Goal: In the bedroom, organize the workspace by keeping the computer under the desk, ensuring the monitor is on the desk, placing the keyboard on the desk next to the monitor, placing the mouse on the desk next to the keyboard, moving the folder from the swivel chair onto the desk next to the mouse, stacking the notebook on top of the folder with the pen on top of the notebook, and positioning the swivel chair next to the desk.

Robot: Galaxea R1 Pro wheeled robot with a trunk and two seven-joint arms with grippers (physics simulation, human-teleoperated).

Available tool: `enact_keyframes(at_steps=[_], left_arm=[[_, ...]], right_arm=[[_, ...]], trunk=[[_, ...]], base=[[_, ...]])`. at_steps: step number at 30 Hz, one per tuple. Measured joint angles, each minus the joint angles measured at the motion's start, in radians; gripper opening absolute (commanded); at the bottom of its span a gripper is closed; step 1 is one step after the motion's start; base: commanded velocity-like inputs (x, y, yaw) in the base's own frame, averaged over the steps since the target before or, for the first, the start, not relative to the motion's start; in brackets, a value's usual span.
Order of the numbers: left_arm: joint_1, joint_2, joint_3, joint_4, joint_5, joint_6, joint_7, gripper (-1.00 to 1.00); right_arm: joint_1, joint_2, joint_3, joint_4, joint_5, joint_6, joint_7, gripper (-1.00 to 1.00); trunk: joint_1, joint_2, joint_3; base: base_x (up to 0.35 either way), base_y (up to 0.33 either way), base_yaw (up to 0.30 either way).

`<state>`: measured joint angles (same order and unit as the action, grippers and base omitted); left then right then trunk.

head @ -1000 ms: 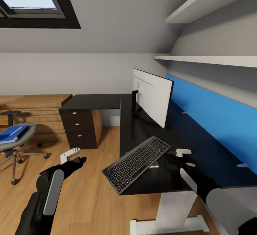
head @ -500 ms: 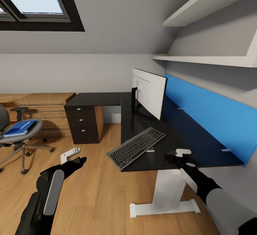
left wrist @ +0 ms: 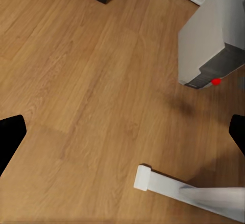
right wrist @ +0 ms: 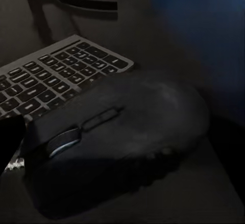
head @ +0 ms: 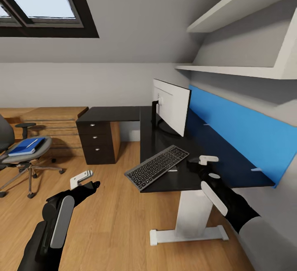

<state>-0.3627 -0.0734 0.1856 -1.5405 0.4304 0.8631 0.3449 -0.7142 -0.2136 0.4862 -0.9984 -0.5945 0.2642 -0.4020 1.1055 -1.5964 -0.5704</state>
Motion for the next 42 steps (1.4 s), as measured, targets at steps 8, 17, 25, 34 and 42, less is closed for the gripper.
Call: enact_keyframes(at_steps=[8, 17, 25, 34, 42], left_arm=[[0.000, 0.000, 0.000, 0.000, 0.000, -0.003, -0.001, 1.00], [0.000, 0.000, 0.000, -0.001, 0.000, -0.002, -0.001, 1.00], [0.000, 0.002, 0.001, -0.002, 0.000, -0.004, -0.001, 1.00], [0.000, 0.002, 0.003, -0.004, 0.001, -0.006, -0.001, 1.00], [0.000, 0.001, 0.004, -0.002, 0.002, -0.006, -0.001, 1.00]], right_arm=[[0.046, 0.093, 0.008, -0.067, 0.001, 0.020, -0.016, -1.00], [0.061, 0.109, 0.009, -0.120, 0.002, 0.014, -0.018, -1.00], [0.062, 0.109, 0.009, -0.119, 0.003, 0.012, -0.018, -1.00], [0.062, 0.109, 0.009, -0.117, 0.004, 0.012, -0.017, -1.00], [0.062, 0.109, 0.009, -0.115, 0.004, 0.012, -0.017, -1.00]], trunk=[[0.000, 0.000, 0.000], [0.000, 0.000, 0.000], [0.000, 0.000, 0.000], [-0.019, 0.035, 0.016], [-0.050, 0.091, 0.041]], base=[[0.000, 0.054, 0.000], [0.000, 0.306, 0.152], [0.000, 0.330, 0.275], [0.000, 0.332, 0.279], [0.000, 0.332, 0.279]])
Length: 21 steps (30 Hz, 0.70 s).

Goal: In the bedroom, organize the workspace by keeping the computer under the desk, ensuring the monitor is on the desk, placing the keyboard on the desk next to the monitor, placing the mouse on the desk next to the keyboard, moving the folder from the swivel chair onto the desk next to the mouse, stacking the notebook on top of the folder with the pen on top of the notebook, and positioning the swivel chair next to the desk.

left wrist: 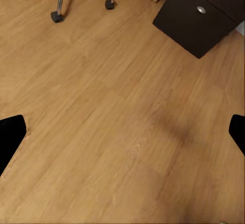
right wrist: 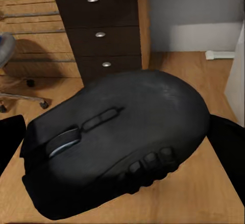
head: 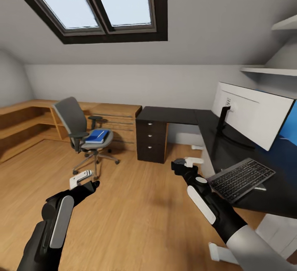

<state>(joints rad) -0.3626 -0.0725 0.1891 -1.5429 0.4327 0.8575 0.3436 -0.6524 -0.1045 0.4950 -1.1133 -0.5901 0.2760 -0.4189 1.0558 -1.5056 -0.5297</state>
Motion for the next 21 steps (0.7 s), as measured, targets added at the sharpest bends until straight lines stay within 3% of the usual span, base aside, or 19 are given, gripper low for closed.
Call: enact_keyframes(at_steps=[7, 10, 14, 21], left_arm=[[0.000, -0.001, -0.011, 0.001, 0.000, 0.002, 0.001, 1.00], [0.000, 0.000, -0.076, 0.023, -0.001, 0.003, 0.003, 1.00], [0.000, 0.002, -0.131, 0.050, -0.003, 0.003, 0.006, 1.00], [0.000, 0.002, -0.152, 0.060, -0.006, 0.001, 0.007, 1.00]], right_arm=[[0.000, -0.001, -0.001, 0.002, 0.000, 0.000, 0.000, -1.00], [0.000, -0.003, -0.004, 0.003, 0.000, 0.000, 0.000, -1.00], [0.000, -0.005, -0.006, 0.017, 0.000, -0.001, 0.000, -1.00], [0.000, -0.007, -0.008, 0.028, 0.000, -0.001, 0.001, -1.00]], trunk=[[-0.023, 0.042, 0.018], [-0.023, 0.042, 0.017], [-0.024, 0.042, 0.017], [-0.024, 0.042, 0.017]], base=[[0.001, 0.331, 0.248], [0.114, 0.302, 0.068], [0.232, 0.246, 0.021], [0.310, 0.118, 0.003]])
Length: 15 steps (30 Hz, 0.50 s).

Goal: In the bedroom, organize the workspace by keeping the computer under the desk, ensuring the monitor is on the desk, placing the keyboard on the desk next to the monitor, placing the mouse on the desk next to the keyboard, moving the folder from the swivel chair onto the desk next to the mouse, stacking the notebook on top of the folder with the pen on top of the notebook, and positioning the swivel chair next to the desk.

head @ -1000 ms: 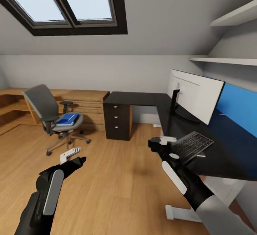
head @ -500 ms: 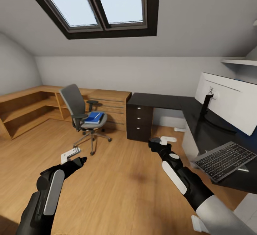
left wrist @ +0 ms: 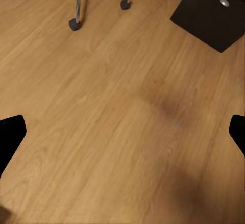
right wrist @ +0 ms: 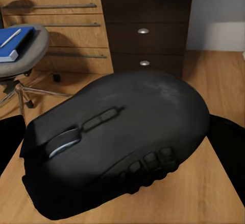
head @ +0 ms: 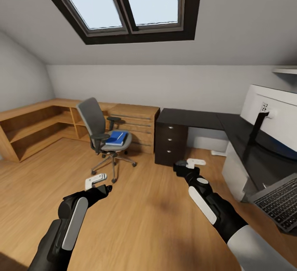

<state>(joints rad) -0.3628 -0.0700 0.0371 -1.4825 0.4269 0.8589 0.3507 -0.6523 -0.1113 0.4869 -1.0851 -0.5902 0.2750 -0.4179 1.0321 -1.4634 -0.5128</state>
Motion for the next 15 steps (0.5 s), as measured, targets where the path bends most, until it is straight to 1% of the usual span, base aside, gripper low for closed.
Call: enact_keyframes(at_steps=[9, 12, 15], left_arm=[[0.000, -0.001, -0.013, 0.002, 0.000, -0.002, 0.001, 1.00], [0.000, -0.001, -0.014, 0.002, 0.000, -0.002, 0.001, 1.00], [0.000, -0.001, -0.014, 0.002, 0.000, -0.002, 0.002, 1.00]], right_arm=[[0.000, -0.001, -0.001, 0.001, 0.000, 0.000, -0.003, -1.00], [0.000, -0.001, -0.002, 0.001, 0.000, 0.000, -0.003, -1.00], [0.000, -0.001, -0.002, 0.000, 0.000, 0.000, -0.002, -1.00]], trunk=[[0.000, 0.000, 0.000], [0.000, 0.000, 0.000], [0.000, 0.000, 0.000]], base=[[0.337, 0.009, -0.003], [0.339, 0.000, -0.133], [0.339, 0.000, -0.234]])
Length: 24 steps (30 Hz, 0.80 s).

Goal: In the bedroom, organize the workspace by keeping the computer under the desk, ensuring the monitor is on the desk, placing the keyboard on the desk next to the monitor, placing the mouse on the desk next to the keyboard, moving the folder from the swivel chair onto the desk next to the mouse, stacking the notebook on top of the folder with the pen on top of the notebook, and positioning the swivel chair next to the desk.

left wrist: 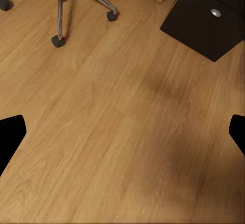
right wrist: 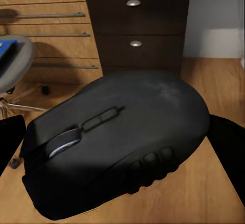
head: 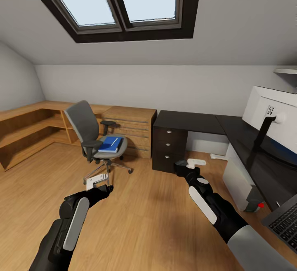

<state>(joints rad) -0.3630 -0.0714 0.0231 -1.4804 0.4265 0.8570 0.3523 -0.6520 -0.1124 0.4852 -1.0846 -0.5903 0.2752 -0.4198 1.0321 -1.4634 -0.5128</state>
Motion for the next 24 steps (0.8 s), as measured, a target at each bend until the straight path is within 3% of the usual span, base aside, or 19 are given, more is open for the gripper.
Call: enact_keyframes(at_steps=[3, 13, 24], left_arm=[[0.000, 0.001, 0.000, 0.000, 0.000, 0.000, -0.001, 1.00], [0.000, 0.000, 0.000, 0.000, 0.000, 0.000, 0.000, 1.00], [0.000, 0.000, 0.000, 0.000, -0.001, 0.000, -0.001, 1.00]], right_arm=[[0.000, 0.000, 0.000, 0.000, 0.000, 0.000, 0.000, -1.00], [0.000, 0.000, 0.000, 0.000, 0.000, 0.000, -0.001, -1.00], [-0.001, 0.000, -0.001, 0.000, 0.000, 0.000, -0.001, -1.00]], trunk=[[0.000, 0.000, 0.000], [-0.038, 0.070, 0.031], [-0.080, 0.147, 0.066]], base=[[0.339, 0.000, -0.261], [0.339, 0.000, -0.226], [0.339, 0.000, -0.031]])
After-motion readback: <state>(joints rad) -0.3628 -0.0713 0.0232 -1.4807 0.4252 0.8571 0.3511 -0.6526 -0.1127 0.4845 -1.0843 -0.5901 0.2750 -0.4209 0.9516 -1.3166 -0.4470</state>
